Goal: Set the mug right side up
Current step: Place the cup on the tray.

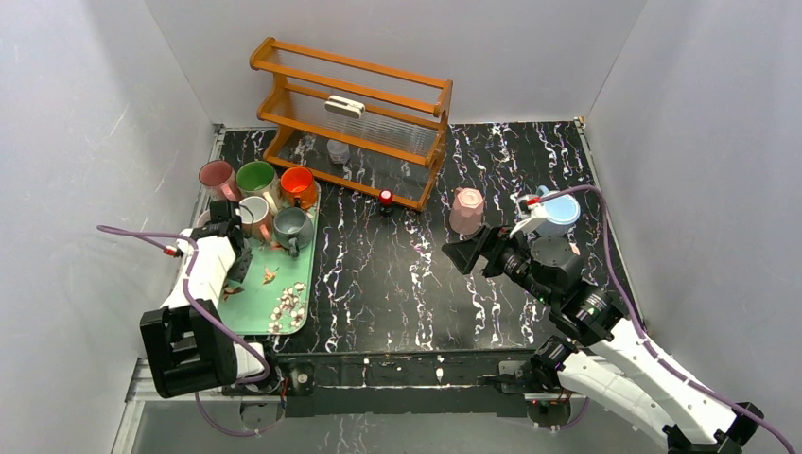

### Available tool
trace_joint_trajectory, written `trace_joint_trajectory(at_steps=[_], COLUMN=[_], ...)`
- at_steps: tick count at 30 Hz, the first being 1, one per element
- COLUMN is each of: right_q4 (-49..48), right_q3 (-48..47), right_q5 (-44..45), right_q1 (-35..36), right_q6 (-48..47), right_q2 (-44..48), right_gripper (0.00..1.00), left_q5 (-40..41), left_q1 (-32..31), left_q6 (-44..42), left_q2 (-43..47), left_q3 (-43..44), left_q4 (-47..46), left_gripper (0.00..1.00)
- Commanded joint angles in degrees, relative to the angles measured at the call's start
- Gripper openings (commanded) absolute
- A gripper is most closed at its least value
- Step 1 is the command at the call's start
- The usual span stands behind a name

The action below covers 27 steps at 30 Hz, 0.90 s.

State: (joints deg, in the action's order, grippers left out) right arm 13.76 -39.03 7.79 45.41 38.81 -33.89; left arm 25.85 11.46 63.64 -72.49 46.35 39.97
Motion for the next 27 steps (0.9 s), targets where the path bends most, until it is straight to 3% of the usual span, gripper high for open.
trace_joint_trajectory(at_steps=[1,4,16,27], right_q4=[-1.8,-1.7,-0.2,0.3], right_q3=[-1.9,-2.3,-2.3,-2.5], right_q5=[0.3,0.3,1.4,1.7], right_q1=[0.3,0.2,0.2,0.3], right_q6=[0.5,0.3,0.7,1.2], right_q2=[-0.4,-0.8,0.9,-0.6], right_gripper=[0.99,0.99,0.99,0.99], left_q5=[1.2,0.1,3.3,3.1], left_q1=[0.9,0.9,1.7,1.7], left_q6=[-1.7,-2.4,-1.9,-2.1], left_q2=[0.1,-0.7,-3.2,-0.6], left_q3=[0.1,-0.2,0.0,4.4], left_q4=[-3.6,-4.9,-4.0,-0.1], left_gripper=[0.05,0.11,0.2,0.49])
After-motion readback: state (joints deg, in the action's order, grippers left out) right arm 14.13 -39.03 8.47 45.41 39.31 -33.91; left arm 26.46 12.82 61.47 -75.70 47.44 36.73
